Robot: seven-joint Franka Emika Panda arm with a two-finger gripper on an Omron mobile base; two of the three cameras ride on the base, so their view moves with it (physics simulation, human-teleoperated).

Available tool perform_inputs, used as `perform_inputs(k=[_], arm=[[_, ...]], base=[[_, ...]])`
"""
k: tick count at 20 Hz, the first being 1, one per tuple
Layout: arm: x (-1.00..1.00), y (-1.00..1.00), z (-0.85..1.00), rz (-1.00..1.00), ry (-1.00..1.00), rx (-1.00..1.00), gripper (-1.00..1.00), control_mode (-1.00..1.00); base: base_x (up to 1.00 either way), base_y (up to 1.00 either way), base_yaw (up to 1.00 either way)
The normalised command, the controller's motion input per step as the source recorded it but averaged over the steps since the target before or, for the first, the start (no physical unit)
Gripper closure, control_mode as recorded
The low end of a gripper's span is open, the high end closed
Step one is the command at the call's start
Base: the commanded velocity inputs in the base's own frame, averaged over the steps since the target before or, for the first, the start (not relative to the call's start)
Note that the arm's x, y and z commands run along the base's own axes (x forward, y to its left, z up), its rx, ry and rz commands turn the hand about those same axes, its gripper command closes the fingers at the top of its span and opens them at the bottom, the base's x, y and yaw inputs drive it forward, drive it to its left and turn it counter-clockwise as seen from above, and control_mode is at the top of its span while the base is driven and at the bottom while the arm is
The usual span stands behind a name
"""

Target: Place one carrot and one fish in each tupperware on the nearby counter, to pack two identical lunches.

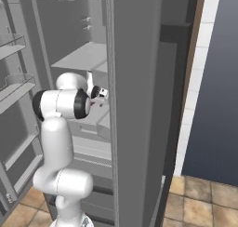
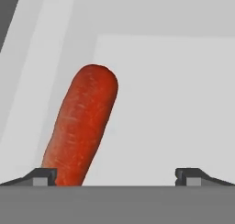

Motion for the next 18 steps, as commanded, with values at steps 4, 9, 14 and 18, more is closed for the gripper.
perform_inputs(k=[4,9,14,18], arm=[[-0.21,-0.5,-0.67,0.0,0.24,-0.01,-1.0,-1.0],[-0.47,-0.71,-0.67,0.0,0.22,0.0,-1.0,-1.0],[-0.67,-0.83,-0.68,0.0,0.16,0.0,-1.0,-1.0],[-0.56,-0.72,-0.55,0.0,0.1,0.0,-1.0,-1.0]], base=[[0.0,0.0,0.0],[0.0,0.0,0.0],[0.0,0.0,0.0],[0.0,0.0,0.0]])
